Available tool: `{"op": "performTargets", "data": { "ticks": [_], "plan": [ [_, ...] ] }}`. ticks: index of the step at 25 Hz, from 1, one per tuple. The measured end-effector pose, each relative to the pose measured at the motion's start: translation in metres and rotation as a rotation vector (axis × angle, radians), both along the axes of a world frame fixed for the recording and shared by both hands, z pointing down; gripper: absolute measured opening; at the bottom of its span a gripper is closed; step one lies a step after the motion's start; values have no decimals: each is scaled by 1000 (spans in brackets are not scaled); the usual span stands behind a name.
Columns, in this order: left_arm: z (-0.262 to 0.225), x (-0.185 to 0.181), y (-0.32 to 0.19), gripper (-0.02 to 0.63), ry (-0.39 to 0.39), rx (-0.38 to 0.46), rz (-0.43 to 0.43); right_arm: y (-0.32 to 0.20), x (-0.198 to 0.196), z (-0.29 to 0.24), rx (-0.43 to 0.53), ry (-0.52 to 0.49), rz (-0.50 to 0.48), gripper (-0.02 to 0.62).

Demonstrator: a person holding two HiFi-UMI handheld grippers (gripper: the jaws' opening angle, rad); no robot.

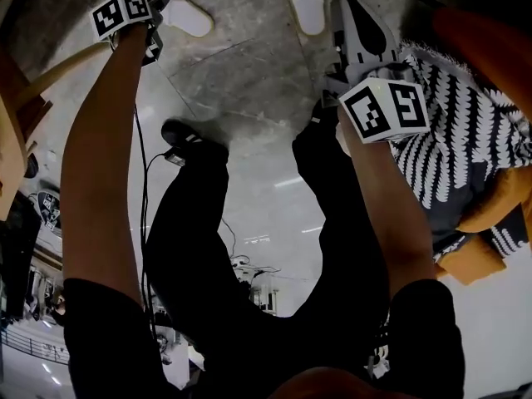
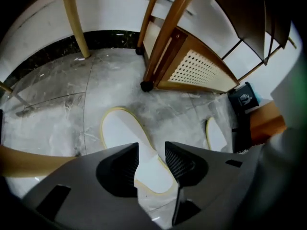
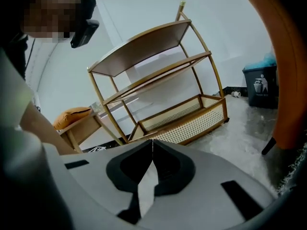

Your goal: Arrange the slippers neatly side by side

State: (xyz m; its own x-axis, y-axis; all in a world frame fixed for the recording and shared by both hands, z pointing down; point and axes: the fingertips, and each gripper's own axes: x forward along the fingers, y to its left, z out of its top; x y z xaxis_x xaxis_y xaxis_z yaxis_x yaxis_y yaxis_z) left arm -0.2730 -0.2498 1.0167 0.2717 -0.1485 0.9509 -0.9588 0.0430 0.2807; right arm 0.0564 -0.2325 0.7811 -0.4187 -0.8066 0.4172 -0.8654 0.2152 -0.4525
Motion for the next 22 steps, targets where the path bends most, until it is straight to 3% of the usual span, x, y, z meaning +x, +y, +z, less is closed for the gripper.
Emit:
{"op": "performTargets", "data": {
  "ticks": [7,8,9,10,12,22],
  "plan": [
    [39,-12,-4,186,-70,-44,-24,-18,-12,-2,66,0,-28,32],
    [41,-14,-5,165,-86,-47,-23,-18,-10,-1,65,1,-23,32],
    [42,-17,-5,86,-106,-50,-20,-17,-8,0,61,3,-18,32],
    [42,-20,-4,53,-125,-53,-13,-15,-7,2,55,6,-14,32],
    [39,-23,-1,34,-137,-52,-13,-10,-5,4,44,14,-15,32],
    [-14,8,17,25,14,-36,-151,9,2,-25,0,19,-40,32]
  ]
}}
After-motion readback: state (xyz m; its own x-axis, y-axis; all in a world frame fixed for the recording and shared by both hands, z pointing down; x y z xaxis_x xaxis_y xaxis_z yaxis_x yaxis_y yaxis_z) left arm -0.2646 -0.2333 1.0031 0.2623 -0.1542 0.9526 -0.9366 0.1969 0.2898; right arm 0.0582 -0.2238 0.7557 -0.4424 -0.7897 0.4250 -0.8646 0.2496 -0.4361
